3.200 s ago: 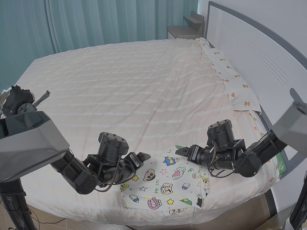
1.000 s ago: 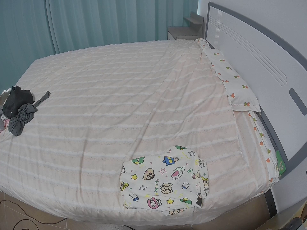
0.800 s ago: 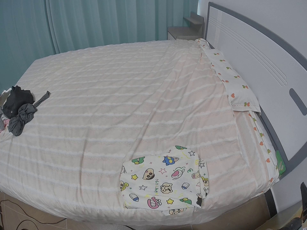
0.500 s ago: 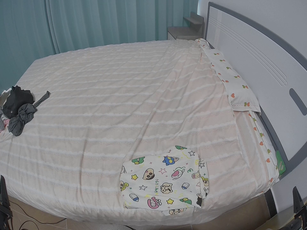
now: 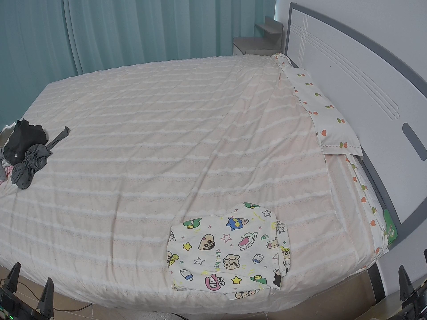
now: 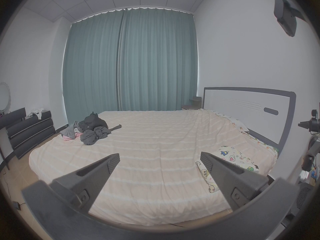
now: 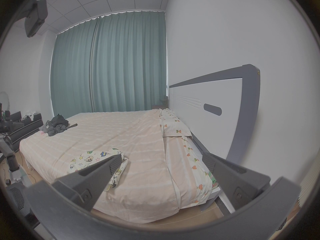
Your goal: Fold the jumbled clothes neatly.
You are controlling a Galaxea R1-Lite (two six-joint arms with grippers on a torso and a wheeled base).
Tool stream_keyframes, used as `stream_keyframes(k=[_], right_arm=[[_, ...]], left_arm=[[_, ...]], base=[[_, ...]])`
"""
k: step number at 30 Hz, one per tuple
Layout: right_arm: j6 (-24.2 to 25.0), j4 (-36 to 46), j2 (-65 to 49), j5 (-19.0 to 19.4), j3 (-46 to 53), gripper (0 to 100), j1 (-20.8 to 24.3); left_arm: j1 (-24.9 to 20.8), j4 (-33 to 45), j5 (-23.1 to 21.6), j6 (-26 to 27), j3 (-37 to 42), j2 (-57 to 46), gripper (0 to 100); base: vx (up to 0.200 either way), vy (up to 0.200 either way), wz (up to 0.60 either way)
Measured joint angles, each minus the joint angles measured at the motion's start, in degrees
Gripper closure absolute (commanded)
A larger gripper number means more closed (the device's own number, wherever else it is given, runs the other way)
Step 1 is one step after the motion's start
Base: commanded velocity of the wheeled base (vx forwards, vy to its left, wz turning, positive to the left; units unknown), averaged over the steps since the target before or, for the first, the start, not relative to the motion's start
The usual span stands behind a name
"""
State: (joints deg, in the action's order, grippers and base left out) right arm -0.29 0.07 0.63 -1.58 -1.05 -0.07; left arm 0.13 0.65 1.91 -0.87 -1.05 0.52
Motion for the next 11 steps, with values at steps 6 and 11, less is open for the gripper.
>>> stream_keyframes(k=[6, 11], right_arm=[[0.0, -0.12, 0.0, 0.24, 0.04, 0, 0.02], [0.51, -0.12, 0.02, 0.26, 0.04, 0, 0.05]], left_arm=[[0.0, 0.15, -0.28, 0.13, 0.04, 0.0, 0], [0.0, 0.15, -0.35, 0.16, 0.04, 0.0, 0]], base=[[0.0, 0.0, 0.0], [0.0, 0.0, 0.0]])
